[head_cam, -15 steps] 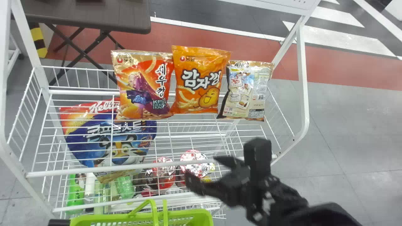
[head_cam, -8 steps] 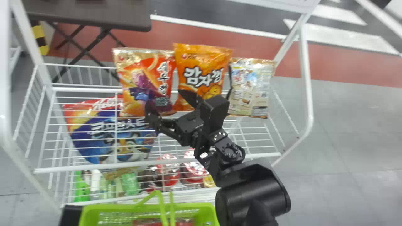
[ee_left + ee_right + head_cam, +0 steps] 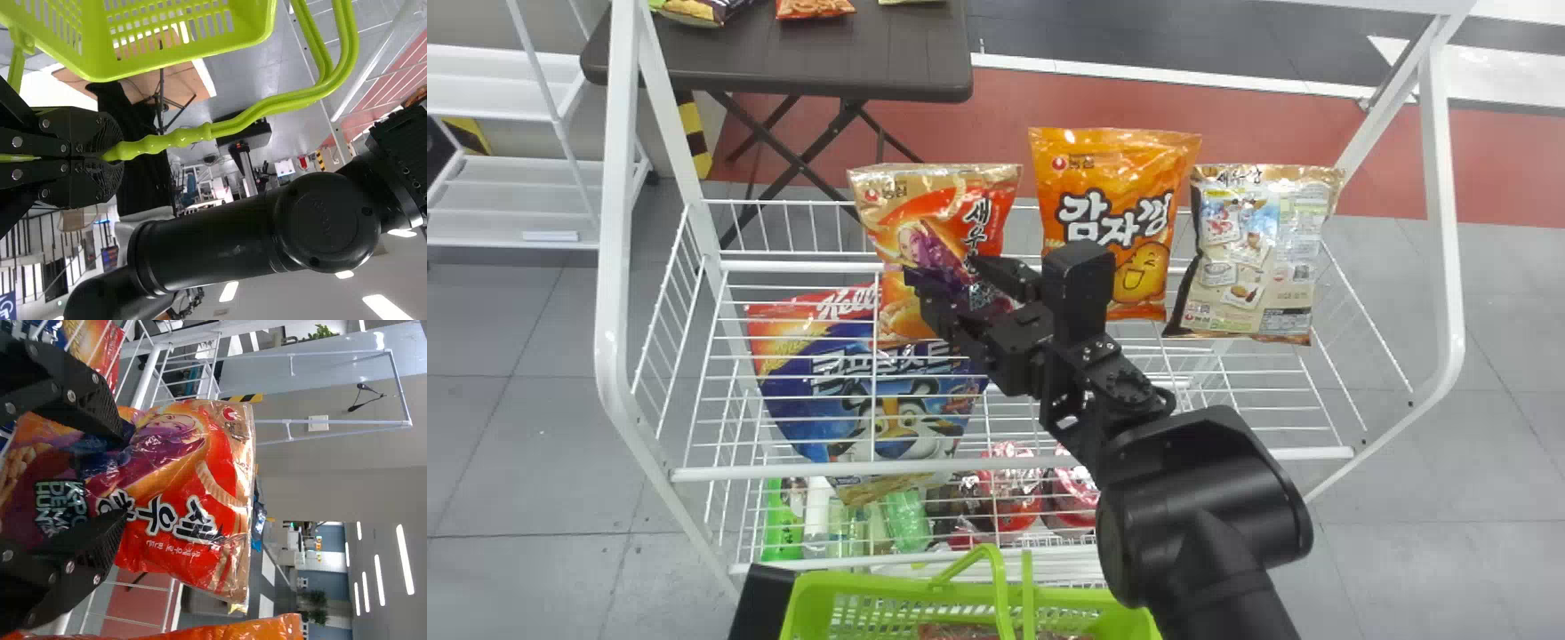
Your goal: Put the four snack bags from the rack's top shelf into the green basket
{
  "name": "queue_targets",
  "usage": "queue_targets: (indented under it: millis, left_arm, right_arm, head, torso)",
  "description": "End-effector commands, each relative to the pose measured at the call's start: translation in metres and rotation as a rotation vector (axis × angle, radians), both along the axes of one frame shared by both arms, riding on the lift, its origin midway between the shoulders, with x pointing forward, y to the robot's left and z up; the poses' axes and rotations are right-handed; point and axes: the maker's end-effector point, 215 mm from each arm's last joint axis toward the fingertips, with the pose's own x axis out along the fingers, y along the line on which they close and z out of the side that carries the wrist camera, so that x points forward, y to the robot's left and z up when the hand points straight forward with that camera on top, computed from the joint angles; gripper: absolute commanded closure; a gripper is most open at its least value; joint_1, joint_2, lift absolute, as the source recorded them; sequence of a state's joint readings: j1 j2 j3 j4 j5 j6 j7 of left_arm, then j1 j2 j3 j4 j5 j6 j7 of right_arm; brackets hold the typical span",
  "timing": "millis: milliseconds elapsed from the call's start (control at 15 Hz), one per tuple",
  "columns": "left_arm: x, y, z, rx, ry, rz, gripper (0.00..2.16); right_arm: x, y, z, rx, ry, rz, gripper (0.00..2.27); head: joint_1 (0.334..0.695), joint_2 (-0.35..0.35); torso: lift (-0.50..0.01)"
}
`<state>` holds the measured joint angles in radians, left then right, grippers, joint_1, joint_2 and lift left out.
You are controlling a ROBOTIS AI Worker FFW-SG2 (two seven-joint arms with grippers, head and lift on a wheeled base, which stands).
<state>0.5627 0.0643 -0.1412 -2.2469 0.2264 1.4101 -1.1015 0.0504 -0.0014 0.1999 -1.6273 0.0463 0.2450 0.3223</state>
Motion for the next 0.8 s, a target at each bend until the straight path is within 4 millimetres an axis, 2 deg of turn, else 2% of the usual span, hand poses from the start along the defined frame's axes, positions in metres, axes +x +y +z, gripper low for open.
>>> queue_targets:
  millis: [0, 200, 333, 400, 467, 533, 600, 733]
  left_arm:
    - [-0.002, 0.000, 0.000, -0.002, 0.002, 0.000, 2.15]
    - [-0.004, -0.001, 0.003, -0.007, 0.001, -0.001, 2.15]
    - [-0.003, 0.001, 0.005, -0.002, -0.012, 0.005, 2.15]
    - [-0.001, 0.003, 0.006, 0.002, -0.015, 0.010, 2.15]
    - [0.001, 0.007, 0.006, 0.008, -0.019, 0.020, 2.15]
    - [0.002, 0.010, 0.006, 0.010, -0.021, 0.027, 2.15]
    - [0.004, 0.012, 0.006, 0.011, -0.022, 0.036, 2.15]
    - [0.007, 0.014, 0.005, 0.016, -0.024, 0.047, 2.15]
  right_arm:
    - [-0.011, 0.004, 0.012, 0.002, -0.024, 0.011, 2.16]
    - [-0.021, 0.004, 0.025, 0.016, -0.047, 0.016, 2.16]
    - [-0.040, -0.003, 0.031, 0.030, -0.044, 0.018, 2.16]
    - [-0.049, -0.011, 0.041, 0.036, -0.044, 0.008, 2.16]
    - [-0.065, -0.020, 0.056, 0.042, -0.048, 0.011, 2.16]
    - [-0.086, -0.032, 0.061, 0.041, -0.022, 0.012, 2.16]
    - [-0.102, -0.049, 0.071, 0.053, -0.014, 0.001, 2.16]
    - [-0.149, -0.086, 0.083, 0.062, 0.041, -0.014, 2.16]
  head:
    - [0.695, -0.142]
    - [0.695, -0.138]
    - [0.695, -0.141]
    - [0.695, -0.144]
    - [0.695, -0.149]
    - [0.695, -0.155]
    - [0.695, -0.175]
    - [0.695, -0.213]
  torso:
    - [0.000]
    - [0.000]
    - [0.000]
    - [0.000]
    - [0.000]
    - [0.000]
    - [0.000]
    - [0.000]
